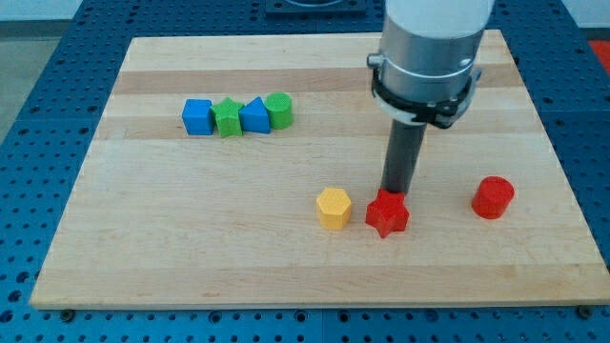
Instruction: Push the red star into the yellow hexagon
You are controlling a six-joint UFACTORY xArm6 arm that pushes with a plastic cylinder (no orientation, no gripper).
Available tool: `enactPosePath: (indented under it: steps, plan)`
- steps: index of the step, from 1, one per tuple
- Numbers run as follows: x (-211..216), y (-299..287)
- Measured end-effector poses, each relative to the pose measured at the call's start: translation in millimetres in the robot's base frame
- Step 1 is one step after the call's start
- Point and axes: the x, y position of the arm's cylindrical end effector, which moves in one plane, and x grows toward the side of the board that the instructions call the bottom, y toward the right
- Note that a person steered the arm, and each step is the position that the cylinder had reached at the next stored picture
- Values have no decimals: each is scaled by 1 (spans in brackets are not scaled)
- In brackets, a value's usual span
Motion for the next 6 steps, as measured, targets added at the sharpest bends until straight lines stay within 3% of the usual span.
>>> enactPosePath:
  steps: [2, 4, 6]
  plan:
    - [16, 48]
    - [52, 36]
    - [59, 11]
